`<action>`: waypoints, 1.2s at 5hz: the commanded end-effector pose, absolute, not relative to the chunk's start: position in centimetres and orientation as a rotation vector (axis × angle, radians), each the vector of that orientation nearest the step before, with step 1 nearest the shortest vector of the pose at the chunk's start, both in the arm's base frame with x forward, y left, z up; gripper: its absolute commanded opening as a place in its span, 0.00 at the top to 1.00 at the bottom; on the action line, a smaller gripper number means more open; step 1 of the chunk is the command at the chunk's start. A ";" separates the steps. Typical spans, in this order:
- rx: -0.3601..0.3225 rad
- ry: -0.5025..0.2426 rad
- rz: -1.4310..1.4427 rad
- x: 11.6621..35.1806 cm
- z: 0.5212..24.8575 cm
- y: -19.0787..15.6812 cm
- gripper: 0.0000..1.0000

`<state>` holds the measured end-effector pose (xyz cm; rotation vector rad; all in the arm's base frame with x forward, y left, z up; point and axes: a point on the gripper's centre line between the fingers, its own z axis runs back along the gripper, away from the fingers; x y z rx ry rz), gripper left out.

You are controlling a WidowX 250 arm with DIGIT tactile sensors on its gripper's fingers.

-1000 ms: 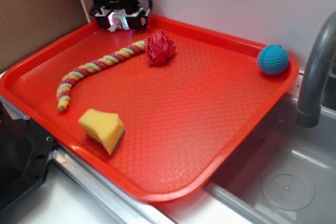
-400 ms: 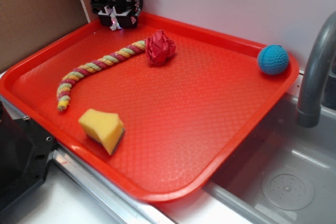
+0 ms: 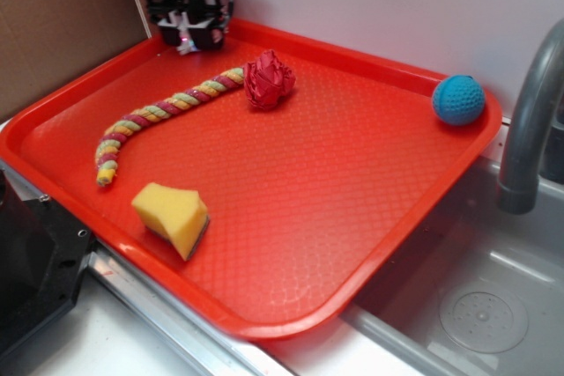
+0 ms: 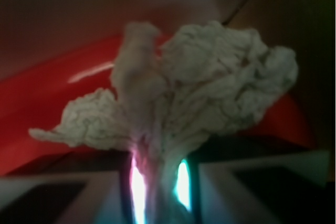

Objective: Grab the white paper.

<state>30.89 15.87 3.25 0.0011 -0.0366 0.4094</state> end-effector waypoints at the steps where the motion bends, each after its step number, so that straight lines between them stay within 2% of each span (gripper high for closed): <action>1: -0.080 -0.143 0.416 24.4 16.2 12.5 1.00; 2: -0.119 -0.117 0.355 21.8 21.3 9.3 1.00; 3: -0.130 -0.135 0.267 20.5 25.8 7.1 1.00; 4: -0.116 -0.103 0.191 19.4 26.3 4.4 1.00; 5: -0.086 -0.113 0.125 18.7 25.7 2.7 1.00; 6: -0.050 -0.105 0.095 19.2 24.3 1.8 1.00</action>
